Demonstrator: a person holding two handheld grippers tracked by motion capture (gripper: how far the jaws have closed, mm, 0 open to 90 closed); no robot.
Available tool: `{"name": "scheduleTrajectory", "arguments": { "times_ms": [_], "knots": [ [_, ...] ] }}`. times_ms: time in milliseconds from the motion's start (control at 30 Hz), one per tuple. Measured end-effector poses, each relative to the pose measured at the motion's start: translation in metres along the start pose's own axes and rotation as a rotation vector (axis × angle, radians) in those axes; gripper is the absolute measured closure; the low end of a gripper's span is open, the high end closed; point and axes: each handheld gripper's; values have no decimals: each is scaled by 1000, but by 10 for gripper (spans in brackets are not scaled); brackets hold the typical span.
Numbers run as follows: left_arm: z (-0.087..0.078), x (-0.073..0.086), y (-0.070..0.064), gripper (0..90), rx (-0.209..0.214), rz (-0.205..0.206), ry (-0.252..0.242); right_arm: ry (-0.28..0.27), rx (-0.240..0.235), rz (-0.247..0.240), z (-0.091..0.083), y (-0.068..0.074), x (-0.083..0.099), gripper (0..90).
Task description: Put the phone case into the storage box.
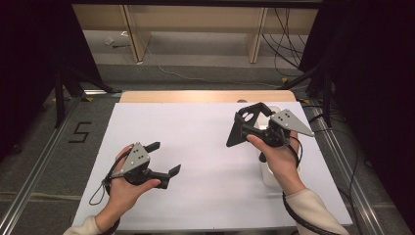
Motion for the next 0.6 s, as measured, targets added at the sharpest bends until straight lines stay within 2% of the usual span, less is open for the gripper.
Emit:
{"name": "scheduleTrajectory", "arguments": {
  "times_ms": [600],
  "knots": [
    [0,0,1,6,-2,-1,-4,-16,33,-3,-3,-9,-6,150]
  ]
}}
Point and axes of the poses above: each handheld gripper's, and its own axes: z roughly forward along the jaws, x roughly out of its underside, y roughly to its left, and after that the axes turned 8 degrees about z, right-handed
